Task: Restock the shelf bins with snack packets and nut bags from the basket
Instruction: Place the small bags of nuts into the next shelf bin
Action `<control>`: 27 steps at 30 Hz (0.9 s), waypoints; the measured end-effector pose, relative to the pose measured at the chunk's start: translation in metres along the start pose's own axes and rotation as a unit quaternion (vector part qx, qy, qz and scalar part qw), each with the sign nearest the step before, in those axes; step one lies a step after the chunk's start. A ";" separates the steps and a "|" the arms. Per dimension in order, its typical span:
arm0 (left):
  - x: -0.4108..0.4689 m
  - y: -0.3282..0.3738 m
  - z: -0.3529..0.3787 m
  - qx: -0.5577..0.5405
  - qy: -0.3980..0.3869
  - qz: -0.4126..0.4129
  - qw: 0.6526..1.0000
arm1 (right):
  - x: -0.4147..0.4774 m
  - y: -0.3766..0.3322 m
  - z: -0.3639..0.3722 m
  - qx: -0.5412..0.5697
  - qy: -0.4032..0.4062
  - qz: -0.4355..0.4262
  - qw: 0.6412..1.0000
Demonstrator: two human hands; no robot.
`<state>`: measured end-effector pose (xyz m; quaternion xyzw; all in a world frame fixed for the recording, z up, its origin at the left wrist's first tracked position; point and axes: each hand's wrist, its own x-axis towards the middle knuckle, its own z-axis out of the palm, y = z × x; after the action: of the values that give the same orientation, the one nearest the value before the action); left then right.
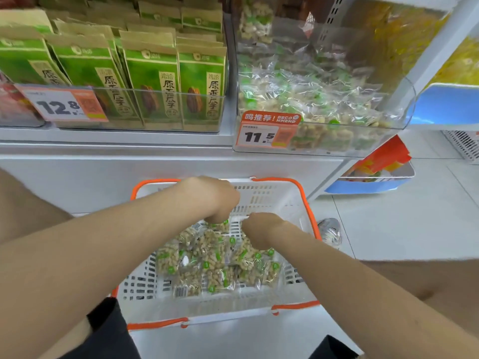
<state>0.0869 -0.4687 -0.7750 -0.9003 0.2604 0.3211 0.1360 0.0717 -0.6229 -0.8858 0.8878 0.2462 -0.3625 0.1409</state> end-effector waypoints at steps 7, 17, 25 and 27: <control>0.019 0.014 0.010 0.018 -0.008 0.027 0.999 | 0.038 -0.018 0.097 0.068 -0.113 0.029 0.991; 0.027 0.016 0.010 -0.009 -0.006 0.030 0.999 | 0.061 -0.027 0.105 0.170 -0.041 0.124 0.977; 0.009 0.011 0.001 -0.012 -0.011 0.010 1.000 | 0.037 -0.005 0.040 0.335 0.121 0.076 0.931; 0.004 0.007 0.000 -0.027 0.000 -0.003 1.000 | 0.023 0.000 0.019 0.374 0.186 0.037 0.908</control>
<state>0.0857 -0.4760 -0.7776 -0.9043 0.2489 0.3279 0.1130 0.0749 -0.6236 -0.9154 0.9352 0.0809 -0.2511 -0.2361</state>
